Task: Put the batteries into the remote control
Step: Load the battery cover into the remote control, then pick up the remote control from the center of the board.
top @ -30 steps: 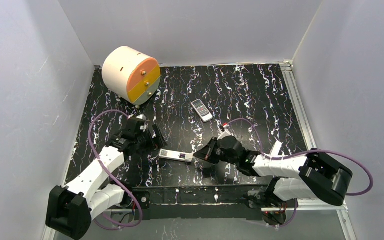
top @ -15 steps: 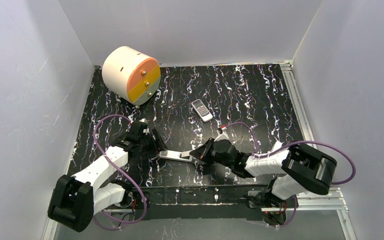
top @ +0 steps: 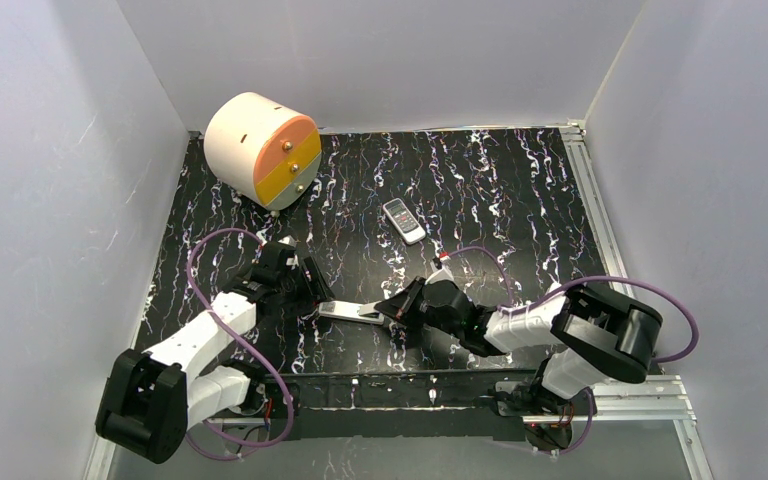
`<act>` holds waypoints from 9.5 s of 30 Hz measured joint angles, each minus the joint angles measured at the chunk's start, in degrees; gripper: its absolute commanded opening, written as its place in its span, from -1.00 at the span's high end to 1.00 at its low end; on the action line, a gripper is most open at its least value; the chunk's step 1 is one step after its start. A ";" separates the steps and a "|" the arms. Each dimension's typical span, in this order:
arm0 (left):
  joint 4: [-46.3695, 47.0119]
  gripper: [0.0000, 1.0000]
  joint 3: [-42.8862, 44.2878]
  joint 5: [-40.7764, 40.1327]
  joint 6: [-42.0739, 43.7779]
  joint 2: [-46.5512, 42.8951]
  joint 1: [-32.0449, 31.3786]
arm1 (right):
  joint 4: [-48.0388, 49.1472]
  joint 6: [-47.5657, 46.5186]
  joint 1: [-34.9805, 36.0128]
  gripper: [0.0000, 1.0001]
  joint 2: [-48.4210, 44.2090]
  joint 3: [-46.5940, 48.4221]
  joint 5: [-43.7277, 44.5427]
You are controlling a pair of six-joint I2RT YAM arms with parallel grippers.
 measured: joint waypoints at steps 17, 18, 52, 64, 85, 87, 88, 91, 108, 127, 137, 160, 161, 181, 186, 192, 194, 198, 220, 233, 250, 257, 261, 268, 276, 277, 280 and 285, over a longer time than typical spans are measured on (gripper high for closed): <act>1.46 -0.18 0.00 0.11 0.42 2.73 0.00 | 2.99 6.71 0.26 0.97 1.62 -0.17 0.79; 1.49 -0.18 0.00 0.11 0.44 2.73 0.00 | 1.92 6.75 0.33 0.97 1.14 -0.17 1.03; 1.62 -0.10 0.00 0.07 0.90 4.42 0.00 | 0.26 6.84 1.25 0.97 1.42 -0.04 1.62; 1.62 -0.10 0.00 0.11 1.05 4.55 0.00 | 0.66 7.30 1.38 0.97 1.70 -0.04 1.60; 1.53 -0.14 0.00 0.09 1.07 4.55 0.00 | -8.85 5.44 2.10 0.29 0.15 0.85 1.38; 1.53 -0.15 0.00 0.07 1.05 4.55 0.00 | -9.49 5.33 2.10 0.27 -0.17 0.85 1.40; 1.53 -0.15 0.00 0.07 1.07 4.52 0.00 | -9.64 5.29 2.10 0.27 -0.33 0.85 1.42; 1.44 -0.18 0.02 0.07 1.09 4.52 0.00 | -10.82 5.14 2.10 0.21 -0.83 1.09 1.64; 0.33 -0.53 1.14 -1.90 2.43 3.50 0.00 | -19.12 -0.02 2.10 0.04 0.22 7.02 1.97; 7.78 -0.28 1.29 -0.09 4.87 8.35 0.00 | -19.87 -1.03 2.10 0.08 1.97 7.02 1.42; 8.66 -0.06 -1.05 0.76 4.72 6.32 -0.04 | -20.48 -2.25 2.08 0.34 1.97 7.02 1.49; 8.90 -0.01 -1.27 2.40 4.68 6.60 -0.72 | -26.43 -4.48 1.66 0.40 2.58 10.97 0.68; 8.98 -0.01 -1.29 2.43 4.68 6.60 -0.70 | -27.15 -4.68 1.57 0.39 2.78 11.47 0.35; 10.34 0.02 -1.60 0.17 5.20 6.58 -0.37 | -38.49 -8.15 1.36 0.09 8.59 22.43 -0.74; 11.52 0.07 -2.62 -0.04 5.16 5.88 -0.37 | -43.21 -9.11 2.40 -0.05 9.84 25.83 1.29; 13.57 0.00 -4.96 -0.26 3.87 3.52 -0.37 | -48.37 -11.67 3.76 -0.25 11.32 30.34 5.09; 13.29 -0.03 -5.38 0.09 3.26 2.73 -0.46 | -50.18 -12.98 3.85 -0.27 11.98 31.87 6.80; 11.08 -0.10 -5.57 0.81 2.10 1.20 -0.83 | -52.74 -14.97 3.61 -0.32 13.07 34.01 9.94; 3.89 -0.07 -5.31 0.04 1.70 -2.14 -1.31 | -59.43 -21.09 4.07 0.03 12.68 36.85 13.35; 5.62 0.02 -4.70 0.85 2.80 0.11 -1.31 | -61.92 -19.63 5.20 0.21 14.84 40.15 14.14; 6.25 0.16 -4.72 1.33 2.43 1.25 -1.14 | -62.62 -10.29 4.39 0.44 14.86 39.87 13.14; 6.49 0.17 -4.70 1.51 2.08 1.66 -0.59 | -62.75 -8.07 4.22 0.39 14.88 39.69 13.22; 6.01 0.00 -4.66 1.11 1.81 0.96 -0.57 | -62.69 -8.15 4.35 0.03 14.45 39.36 14.19; 0.83 -0.49 -2.62 -1.31 1.05 -0.83 -1.36 | -60.76 -16.94 5.86 -0.68 5.70 34.01 17.81; -9.75 -0.89 8.50 -9.55 0.61 -2.47 -1.36 | -50.23 -49.27 5.66 -0.97 -6.54 31.76 13.09; -11.76 -0.96 10.16 -11.80 0.37 -3.74 -1.36 | -49.94 -53.48 5.66 -0.97 -6.10 31.78 11.58; -16.68 -0.97 12.70 -17.14 -0.57 -8.85 -1.36 | -51.06 -64.04 5.68 -0.97 -2.62 32.59 7.08; -25.46 -0.97 15.72 -24.13 -2.05 -18.97 -1.33 | -53.18 -75.56 5.90 -0.94 4.50 36.39 -0.15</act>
